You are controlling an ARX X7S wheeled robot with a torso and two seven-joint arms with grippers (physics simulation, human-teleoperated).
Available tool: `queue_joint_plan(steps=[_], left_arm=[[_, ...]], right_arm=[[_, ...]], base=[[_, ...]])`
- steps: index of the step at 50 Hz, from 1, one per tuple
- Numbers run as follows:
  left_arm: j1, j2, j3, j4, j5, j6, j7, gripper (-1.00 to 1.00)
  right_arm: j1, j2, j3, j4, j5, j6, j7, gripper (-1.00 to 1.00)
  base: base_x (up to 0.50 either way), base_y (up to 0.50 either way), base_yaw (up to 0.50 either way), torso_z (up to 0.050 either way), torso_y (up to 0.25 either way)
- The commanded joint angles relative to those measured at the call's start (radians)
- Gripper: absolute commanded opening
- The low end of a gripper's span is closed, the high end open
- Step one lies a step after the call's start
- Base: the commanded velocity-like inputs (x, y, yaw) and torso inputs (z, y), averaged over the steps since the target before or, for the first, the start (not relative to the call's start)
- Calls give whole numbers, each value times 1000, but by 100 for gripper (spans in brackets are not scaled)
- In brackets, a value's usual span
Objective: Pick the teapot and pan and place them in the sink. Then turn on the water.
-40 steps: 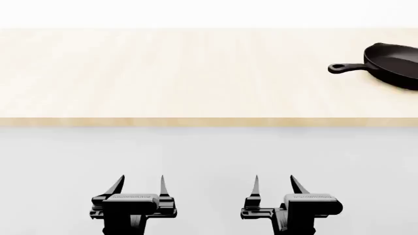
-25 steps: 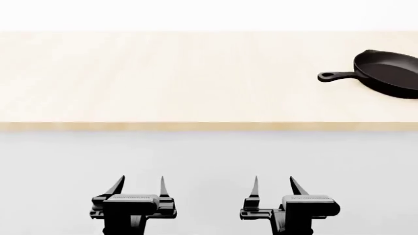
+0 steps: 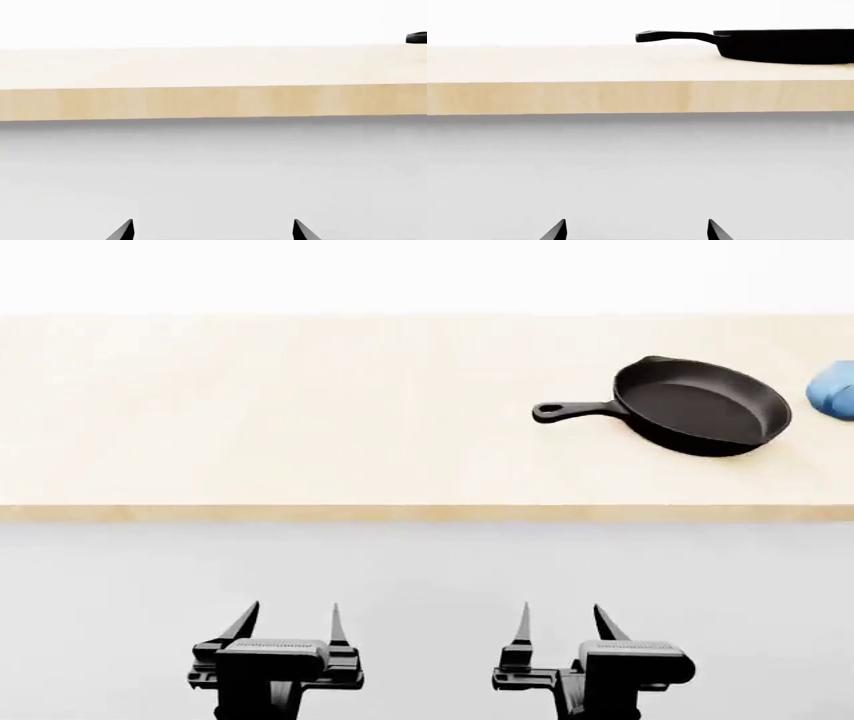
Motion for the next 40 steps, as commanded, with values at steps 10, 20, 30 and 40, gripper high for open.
queue_joint_plan(steps=[10, 20, 30, 40], left_arm=[[-2, -24, 30, -3, -25, 1, -25, 100], [-3, -34, 43, -5, -35, 5, -35, 100], [-3, -42, 53, -3, -45, 3, -45, 100], [-1, -53, 54, 34, -67, -27, -55, 100]], right_arm=[[6, 21, -27, 8, 29, 4, 30, 100], [7, 31, -39, 18, 41, -1, 45, 100], [9, 39, -48, 18, 53, 3, 59, 100], [9, 51, -50, -12, 67, 18, 76, 100]], base=[[0, -500, 0, 50, 71], [0, -500, 0, 50, 71], [0, -500, 0, 50, 72], [0, -500, 0, 50, 71]])
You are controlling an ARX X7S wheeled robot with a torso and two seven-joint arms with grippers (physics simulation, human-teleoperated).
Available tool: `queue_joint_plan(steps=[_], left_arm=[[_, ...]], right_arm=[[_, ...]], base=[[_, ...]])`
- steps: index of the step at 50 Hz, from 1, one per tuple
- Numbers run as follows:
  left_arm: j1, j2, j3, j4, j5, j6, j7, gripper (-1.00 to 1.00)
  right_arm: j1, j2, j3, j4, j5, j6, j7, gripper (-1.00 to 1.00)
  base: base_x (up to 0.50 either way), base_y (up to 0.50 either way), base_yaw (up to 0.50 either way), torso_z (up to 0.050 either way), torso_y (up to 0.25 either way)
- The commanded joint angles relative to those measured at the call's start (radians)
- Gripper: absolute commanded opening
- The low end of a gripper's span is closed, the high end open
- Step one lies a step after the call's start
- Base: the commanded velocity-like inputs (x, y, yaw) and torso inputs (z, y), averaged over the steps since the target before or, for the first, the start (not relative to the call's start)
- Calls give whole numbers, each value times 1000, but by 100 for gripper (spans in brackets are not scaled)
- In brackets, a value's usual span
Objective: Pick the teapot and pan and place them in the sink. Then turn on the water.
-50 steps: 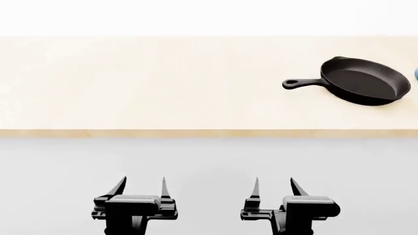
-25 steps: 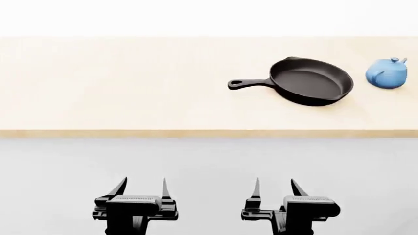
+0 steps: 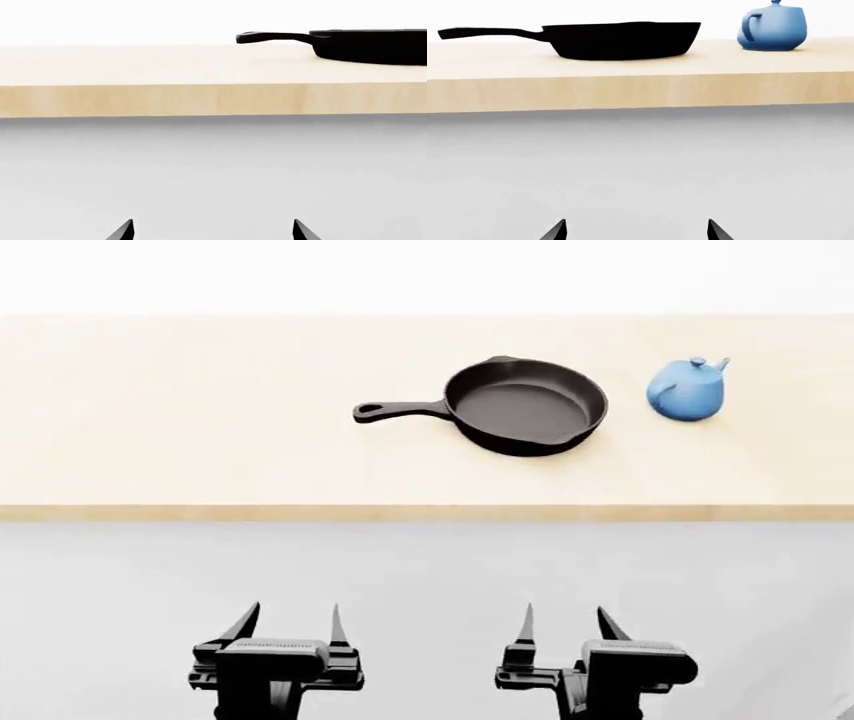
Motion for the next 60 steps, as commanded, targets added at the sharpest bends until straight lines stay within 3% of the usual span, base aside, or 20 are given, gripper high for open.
queue_joint_plan(steps=[1, 9, 15, 19, 22, 25, 28, 33, 60], left_arm=[[6, -17, 2, 53, -24, -37, -13, 100], [59, -97, -16, 339, -65, -217, -22, 100], [0, -222, -99, 815, -230, -681, -62, 100], [-196, -280, -250, 1064, -456, -1055, -111, 100], [-371, -401, -333, 1081, -790, -1164, -329, 100], [-518, -459, -378, 1072, -993, -1252, -455, 100], [-608, -482, -386, 1052, -1084, -1296, -512, 100], [-660, -501, -358, 1029, -1076, -1302, -514, 100], [-683, -547, -302, 1011, -1041, -1267, -511, 100]], right_arm=[[-4, 15, -2, -38, 15, 20, 23, 100], [-55, 62, 4, -247, -9, 107, 64, 100], [-96, 170, 47, -705, 39, 457, 78, 100], [-9, 233, 121, -980, 112, 771, 109, 100], [91, 253, 183, -1123, 179, 964, 128, 100], [196, 474, 153, -1130, 513, 958, 428, 100], [278, 624, 104, -1129, 732, 908, 630, 100], [339, 679, 92, -1125, 832, 906, 721, 100], [371, 713, 74, -1089, 899, 873, 796, 100]], base=[[0, -500, 0, 50, 72], [0, -312, 0, 48, 62], [0, 0, 0, 0, 0], [0, 0, 0, 0, 0], [0, 0, 0, 0, 0], [99, 0, 0, 0, 0], [500, 0, 0, 0, 0], [500, 0, 0, 0, 0], [500, 0, 0, 0, 1]])
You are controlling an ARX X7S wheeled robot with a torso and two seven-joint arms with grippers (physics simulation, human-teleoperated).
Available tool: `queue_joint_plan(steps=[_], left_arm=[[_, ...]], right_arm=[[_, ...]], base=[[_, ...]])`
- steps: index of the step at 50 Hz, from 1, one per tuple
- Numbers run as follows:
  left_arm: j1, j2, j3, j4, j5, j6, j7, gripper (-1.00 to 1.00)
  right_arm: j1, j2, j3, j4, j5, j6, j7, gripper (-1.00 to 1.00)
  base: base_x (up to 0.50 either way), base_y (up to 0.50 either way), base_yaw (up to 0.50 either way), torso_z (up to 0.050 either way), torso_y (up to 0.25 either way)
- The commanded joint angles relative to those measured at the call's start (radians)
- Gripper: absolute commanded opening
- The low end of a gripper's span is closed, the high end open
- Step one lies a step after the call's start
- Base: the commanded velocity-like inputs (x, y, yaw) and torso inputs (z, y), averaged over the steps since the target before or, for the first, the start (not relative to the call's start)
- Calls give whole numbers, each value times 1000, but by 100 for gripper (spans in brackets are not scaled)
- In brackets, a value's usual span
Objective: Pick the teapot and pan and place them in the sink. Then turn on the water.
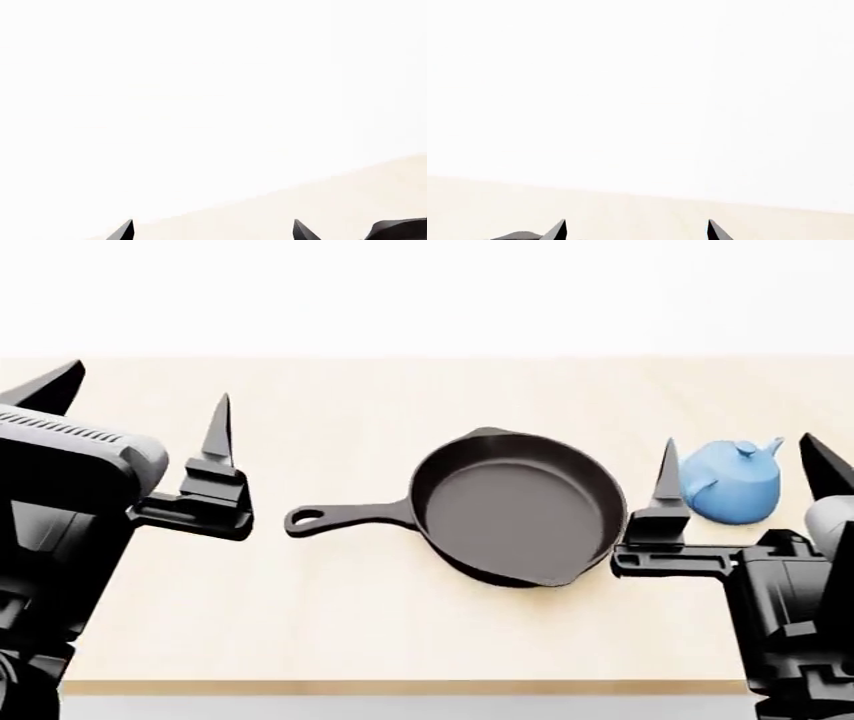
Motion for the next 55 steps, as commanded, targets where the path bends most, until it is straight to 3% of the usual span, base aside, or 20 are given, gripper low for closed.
queue_joint_plan(steps=[1, 11, 18, 26, 32, 46, 55], left_arm=[[-10, -26, 18, 4, 5, 3, -3, 100], [0, -39, 33, 6, 13, 18, -4, 100], [-109, -68, 23, -37, -187, -44, -58, 100], [-224, -141, 54, -128, -288, -69, 73, 100], [-367, -188, 167, -225, -358, -163, 112, 100], [-567, -190, 349, -373, -591, -254, 192, 100], [-651, -121, 447, -429, -545, -276, 305, 100]], right_arm=[[9, 24, -6, 0, 35, -6, 38, 100], [1, 30, -14, 1, 29, -18, 45, 100], [7, 38, -16, -20, 37, 2, 112, 100], [-11, 46, -13, -25, 55, -6, 165, 100], [-10, 47, -25, -18, 51, -16, 173, 100], [20, 55, -50, -7, 73, -10, 198, 100], [1, 59, -54, 3, 53, -35, 185, 100]], base=[[500, 0, 0, 0, 0], [500, 0, 0, 0, 0], [44, 0, 0, 0, 1], [0, 0, 0, 0, 0], [0, 0, 0, 0, 0], [0, 0, 0, 0, 0], [0, 0, 0, 0, 0]])
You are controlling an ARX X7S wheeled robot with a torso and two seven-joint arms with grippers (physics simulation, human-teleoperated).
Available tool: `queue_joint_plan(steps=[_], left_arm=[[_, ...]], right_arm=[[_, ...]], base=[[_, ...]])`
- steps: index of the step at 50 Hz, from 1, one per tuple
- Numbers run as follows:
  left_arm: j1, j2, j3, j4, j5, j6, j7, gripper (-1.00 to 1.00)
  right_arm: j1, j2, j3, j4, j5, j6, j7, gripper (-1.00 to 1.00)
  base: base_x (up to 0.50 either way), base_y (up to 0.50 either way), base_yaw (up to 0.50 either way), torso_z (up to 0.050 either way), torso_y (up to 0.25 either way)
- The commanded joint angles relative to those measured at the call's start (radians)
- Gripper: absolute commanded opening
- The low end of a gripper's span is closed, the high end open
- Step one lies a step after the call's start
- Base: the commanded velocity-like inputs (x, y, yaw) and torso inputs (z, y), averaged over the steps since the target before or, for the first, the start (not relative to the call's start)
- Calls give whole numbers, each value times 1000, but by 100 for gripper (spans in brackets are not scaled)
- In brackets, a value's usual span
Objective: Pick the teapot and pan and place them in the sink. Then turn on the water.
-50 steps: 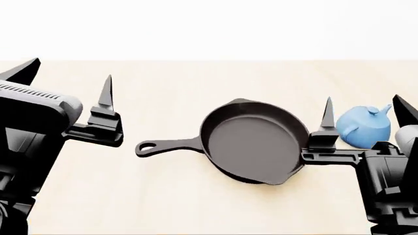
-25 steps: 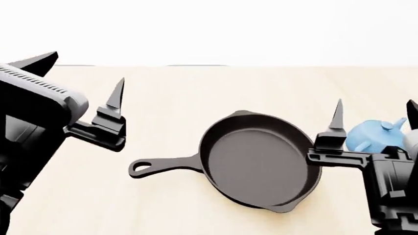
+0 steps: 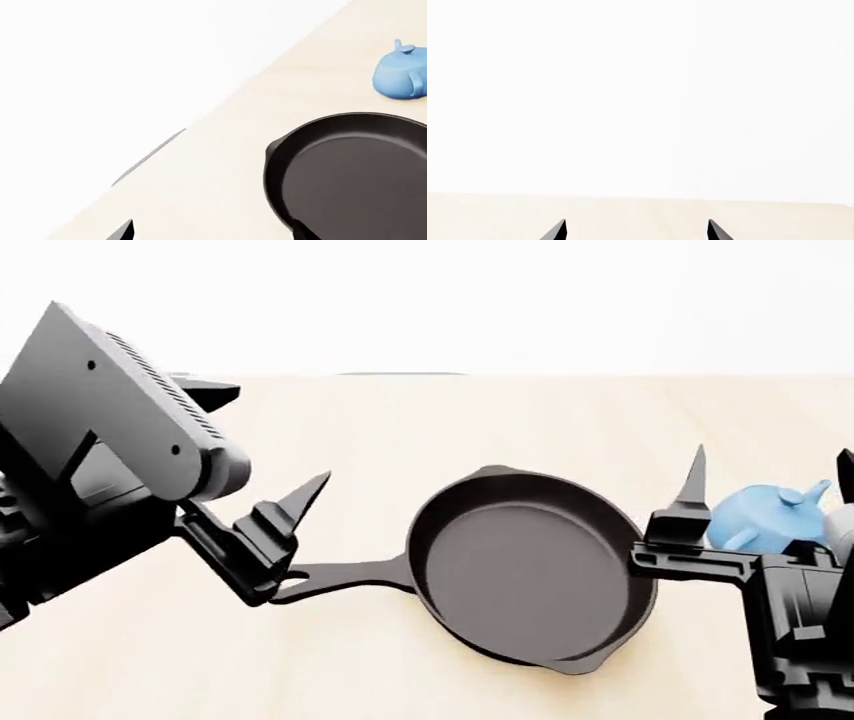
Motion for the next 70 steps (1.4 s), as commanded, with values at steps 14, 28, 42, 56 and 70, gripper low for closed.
queue_joint_plan(steps=[14, 28, 42, 56, 70], left_arm=[[-143, 104, 335, -123, 106, -49, 225, 100], [-161, 53, 419, -105, -29, -34, 183, 100], [-221, 91, 507, -146, 11, -33, 215, 100], [-265, 106, 621, -245, 272, 16, 504, 100], [-317, 139, 666, -342, 300, 48, 631, 100]], right_arm=[[-74, 8, -8, 24, -61, -71, -26, 100], [-100, 6, -13, 40, -86, -97, -37, 100], [-117, 6, -15, 47, -99, -119, -47, 100], [-134, 1, -20, 62, -114, -141, -60, 100], [-125, -1, -23, 74, -106, -145, -61, 100]], base=[[0, 0, 0, 0, 0], [0, 0, 0, 0, 0], [0, 0, 0, 0, 0], [0, 0, 0, 0, 0], [0, 0, 0, 0, 0]])
